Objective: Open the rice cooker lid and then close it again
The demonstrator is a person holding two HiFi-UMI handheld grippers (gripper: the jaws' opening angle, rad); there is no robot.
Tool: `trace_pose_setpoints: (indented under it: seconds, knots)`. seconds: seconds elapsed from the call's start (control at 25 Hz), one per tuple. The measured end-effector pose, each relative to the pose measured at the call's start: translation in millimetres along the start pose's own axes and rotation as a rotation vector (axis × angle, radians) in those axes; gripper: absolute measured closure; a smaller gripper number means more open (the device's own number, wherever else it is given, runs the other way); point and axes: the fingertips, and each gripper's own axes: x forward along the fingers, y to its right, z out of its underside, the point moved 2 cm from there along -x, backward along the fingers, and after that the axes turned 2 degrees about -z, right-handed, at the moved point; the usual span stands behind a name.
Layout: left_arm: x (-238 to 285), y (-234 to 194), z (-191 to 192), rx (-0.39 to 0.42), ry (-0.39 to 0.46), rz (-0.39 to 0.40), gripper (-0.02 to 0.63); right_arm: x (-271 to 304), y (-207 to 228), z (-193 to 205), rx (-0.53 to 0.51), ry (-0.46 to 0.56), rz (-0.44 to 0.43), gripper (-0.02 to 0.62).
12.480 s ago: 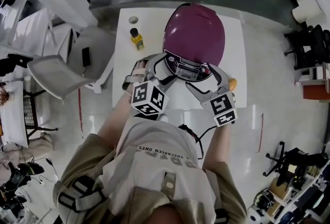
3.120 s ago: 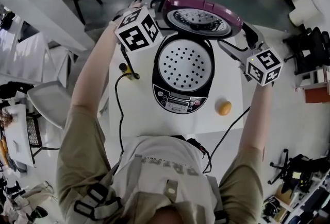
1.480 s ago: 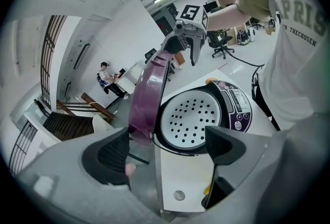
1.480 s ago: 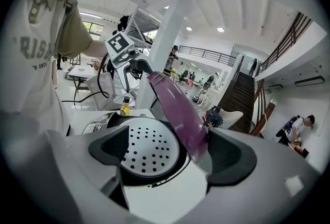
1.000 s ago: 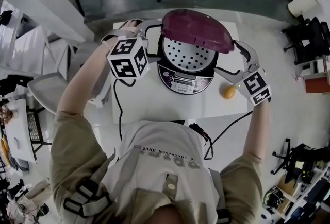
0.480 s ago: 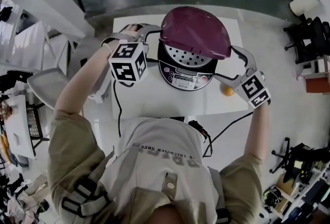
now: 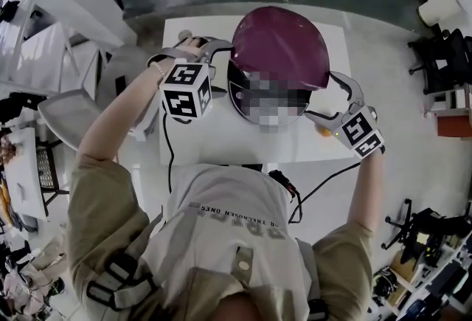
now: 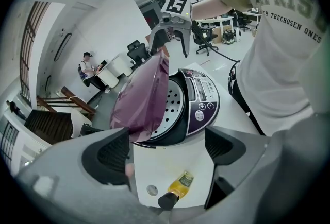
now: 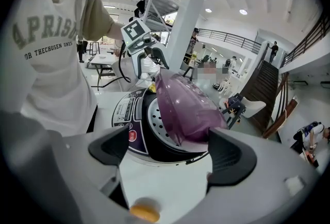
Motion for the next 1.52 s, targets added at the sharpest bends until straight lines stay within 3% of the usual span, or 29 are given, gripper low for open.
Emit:
trace_pose_setpoints:
  seconds: [0.44, 0.92, 1.52]
  knots:
    - [7.8, 14.8, 3.7, 0.000, -0.019, 0.032, 0.135, 6.3, -11.9, 17.0, -0.005, -0.086, -0.042, 0.143]
    - [22.4, 34.1, 14.1, 0.025, -0.061, 0.078, 0.135, 20.8, -27.5, 29.3, -0.030, -0.125, -0.106, 0.143]
    - [32.9, 46.6, 21.8, 0.039, -0.091, 0.101, 0.135, 30.6, -38.0, 43.4, -0.036, -0.171, -0.127, 0.143]
